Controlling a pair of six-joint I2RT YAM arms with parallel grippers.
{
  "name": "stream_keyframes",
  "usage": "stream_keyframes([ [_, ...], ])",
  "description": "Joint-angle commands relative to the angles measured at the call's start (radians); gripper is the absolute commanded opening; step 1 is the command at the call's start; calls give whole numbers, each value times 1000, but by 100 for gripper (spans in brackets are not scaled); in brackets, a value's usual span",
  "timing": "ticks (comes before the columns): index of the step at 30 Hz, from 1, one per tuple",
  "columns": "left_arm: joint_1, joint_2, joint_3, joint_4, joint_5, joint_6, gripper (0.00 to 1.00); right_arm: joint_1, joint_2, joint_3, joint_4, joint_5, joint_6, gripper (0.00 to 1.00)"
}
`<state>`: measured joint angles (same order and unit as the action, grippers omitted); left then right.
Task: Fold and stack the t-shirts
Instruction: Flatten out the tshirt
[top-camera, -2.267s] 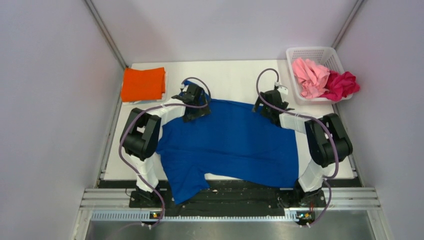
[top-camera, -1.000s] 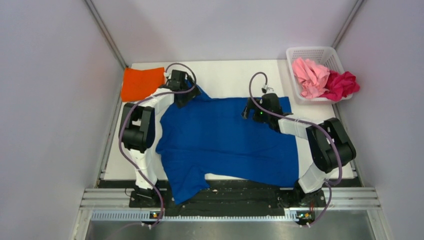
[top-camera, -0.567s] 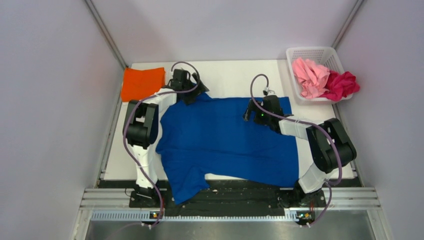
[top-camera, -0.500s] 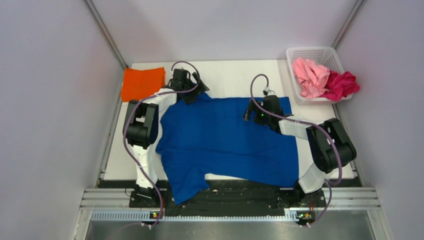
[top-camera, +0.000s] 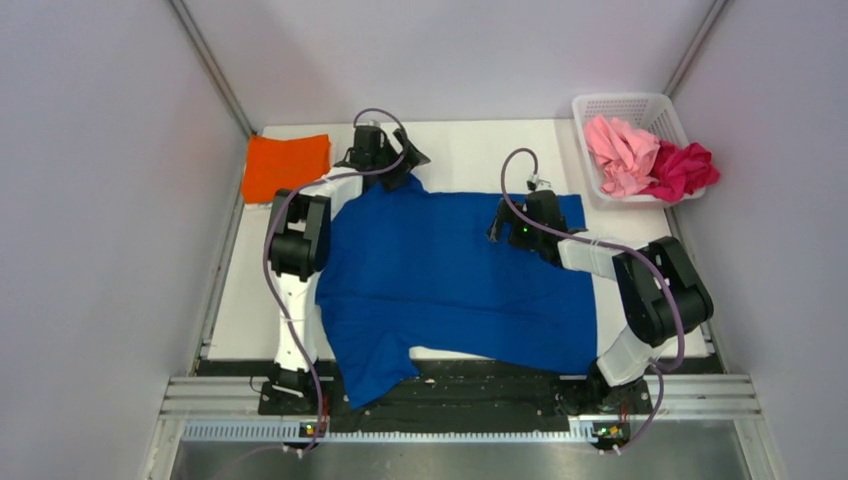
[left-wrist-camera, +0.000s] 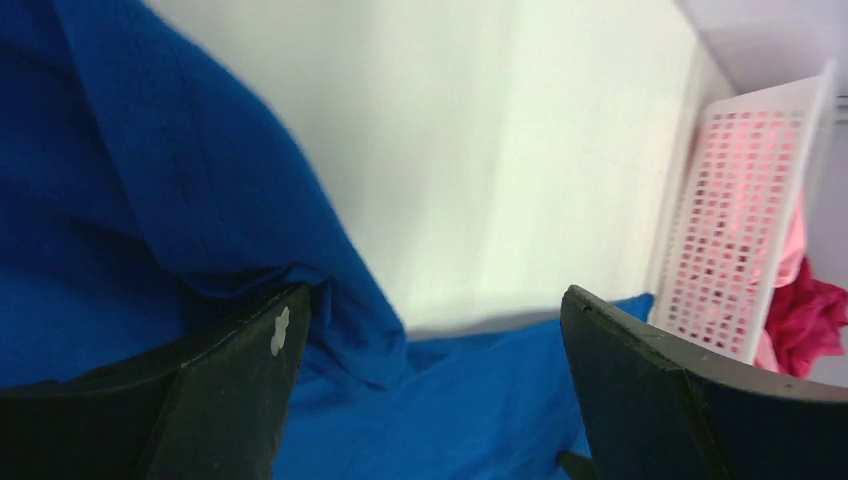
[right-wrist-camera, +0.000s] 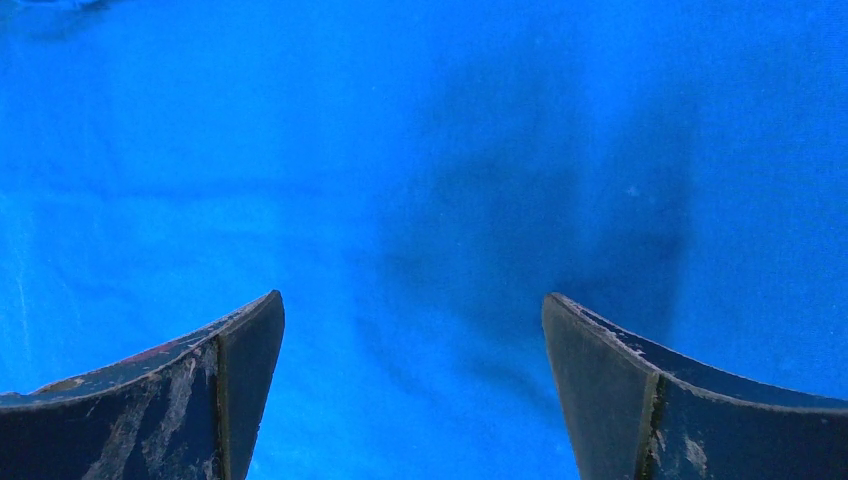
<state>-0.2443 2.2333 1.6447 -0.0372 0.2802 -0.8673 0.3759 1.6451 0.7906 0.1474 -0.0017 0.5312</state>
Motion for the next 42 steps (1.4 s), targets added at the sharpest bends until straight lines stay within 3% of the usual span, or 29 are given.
stream_keyframes([
  [1,-7,34,98,210,56,-60,99,-3,-34,18,-31,30,-17,99],
  [5,-10,157,220,373,98,-154,99,-2,-49,31,-57,42,-27,99],
  [10,-19,407,634,318,192,-199,99,-4,-70,32,-63,64,-43,99],
  [12,-21,424,703,320,239,-193,99,-4,-68,35,-70,67,-47,99],
  [15,-24,294,587,292,201,-82,99,-4,-63,33,-68,67,-53,99],
  [21,-26,-99,164,220,30,128,99,-5,-46,47,-90,72,-69,99],
  [28,-26,-346,-151,43,-181,165,99,-5,-61,44,-103,81,-78,99],
  [33,-26,-361,-230,-27,-260,148,99,-5,-53,42,-106,70,-77,99],
  [42,-27,-200,-125,-55,-239,92,99,-4,-42,42,-112,79,-77,99],
])
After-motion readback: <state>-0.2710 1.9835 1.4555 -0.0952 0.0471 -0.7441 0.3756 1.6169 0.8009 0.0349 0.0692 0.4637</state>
